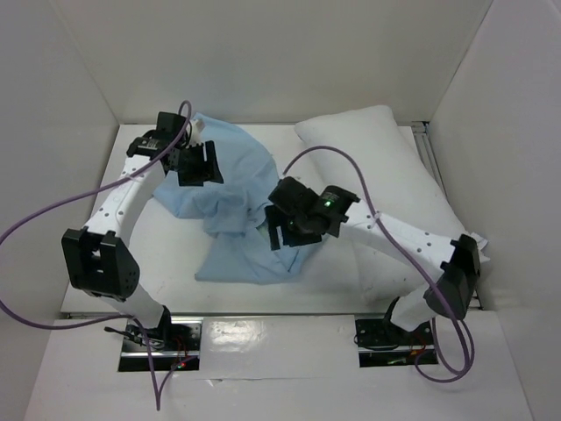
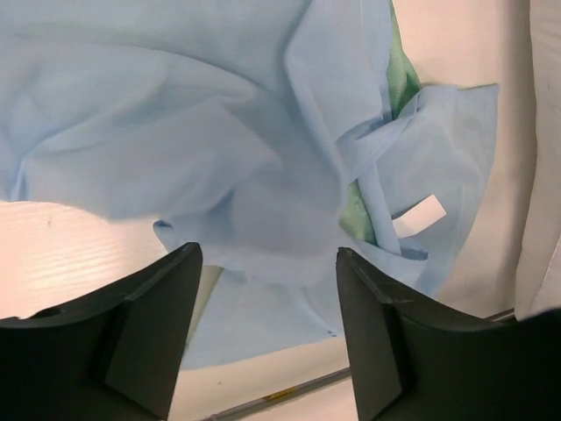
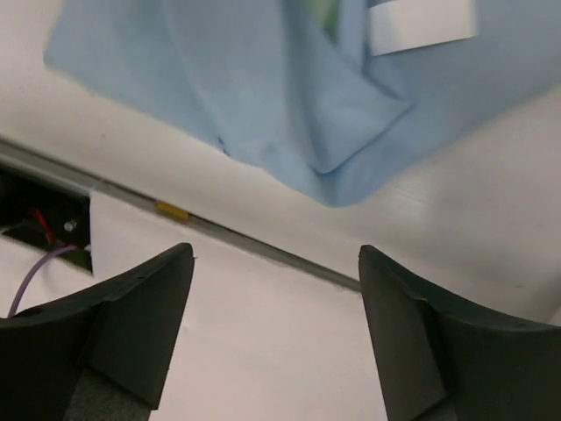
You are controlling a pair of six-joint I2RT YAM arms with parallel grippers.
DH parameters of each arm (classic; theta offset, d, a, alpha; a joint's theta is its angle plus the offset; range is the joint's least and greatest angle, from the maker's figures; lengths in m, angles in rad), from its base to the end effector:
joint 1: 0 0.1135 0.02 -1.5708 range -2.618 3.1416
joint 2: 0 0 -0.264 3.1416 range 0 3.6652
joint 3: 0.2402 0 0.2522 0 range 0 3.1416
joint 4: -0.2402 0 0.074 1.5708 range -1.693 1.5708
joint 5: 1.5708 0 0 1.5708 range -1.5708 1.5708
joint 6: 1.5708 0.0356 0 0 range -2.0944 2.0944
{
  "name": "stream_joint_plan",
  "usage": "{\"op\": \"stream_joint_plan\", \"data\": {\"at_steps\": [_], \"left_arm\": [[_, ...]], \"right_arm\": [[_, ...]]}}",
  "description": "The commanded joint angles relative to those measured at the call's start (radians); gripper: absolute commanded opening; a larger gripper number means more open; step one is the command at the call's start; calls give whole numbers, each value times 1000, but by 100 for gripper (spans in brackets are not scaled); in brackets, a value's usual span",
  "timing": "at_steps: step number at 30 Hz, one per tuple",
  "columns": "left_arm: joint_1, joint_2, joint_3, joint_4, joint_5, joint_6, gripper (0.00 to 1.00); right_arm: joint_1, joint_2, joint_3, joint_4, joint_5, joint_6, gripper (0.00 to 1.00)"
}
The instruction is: Put the pillow into the pillowcase
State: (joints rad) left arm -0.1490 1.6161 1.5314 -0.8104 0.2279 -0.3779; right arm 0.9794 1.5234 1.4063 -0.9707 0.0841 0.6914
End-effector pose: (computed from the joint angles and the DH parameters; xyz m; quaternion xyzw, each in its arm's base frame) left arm 0.3440 -0.0598 0.3315 -0.0696 0.9355 -0.1893 0.2900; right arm 0.1745 0.2545 0.3112 -0.1293 0.9615 0.1498 0.1906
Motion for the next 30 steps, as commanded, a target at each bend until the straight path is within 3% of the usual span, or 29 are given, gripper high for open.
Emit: {"op": "stream_joint_plan", "data": {"at_steps": [1, 4, 5, 6, 7, 9, 10, 13, 17, 20, 23, 30], "left_arm": [[-12, -67, -1, -10, -47, 28, 73], [-76, -67, -10, -10, -118, 39, 63], [-136, -58, -10, -10, -149, 53, 62], [-168, -39, -10, -10, -185, 53, 64], [-199, -27, -10, -24, -246, 53, 66], [-289, 17, -10, -24, -286, 53, 69], [-323, 36, -10, -33, -332, 53, 69], [-452, 89, -26, -30, -451, 65, 72], [-543, 160, -47, 40, -475, 65, 77], [-557, 230, -47, 72, -489, 54, 84], [-566, 289, -36, 73, -533, 54, 85], [-566, 372, -59, 161, -622, 42, 69]], "right_arm": [[-77, -138, 19, -42, 201, 13, 81], [-163, -125, -32, 67, 201, -33, 44], [-182, -83, -44, 98, 178, -55, 26], [-200, -57, -44, 133, 178, -55, 16], [-223, -31, -26, 148, 178, -55, 10], [-243, 26, 3, 161, 178, -55, 8], [-263, 26, 35, 174, 178, -55, 16], [-300, -2, 57, 193, 178, -64, 62], [-424, -109, 17, 202, 187, -122, 88], [-508, -150, 17, 149, 174, -157, 94], [-563, -175, 36, 129, 174, -184, 98], [-648, -184, 86, 110, 140, -230, 99]]}}
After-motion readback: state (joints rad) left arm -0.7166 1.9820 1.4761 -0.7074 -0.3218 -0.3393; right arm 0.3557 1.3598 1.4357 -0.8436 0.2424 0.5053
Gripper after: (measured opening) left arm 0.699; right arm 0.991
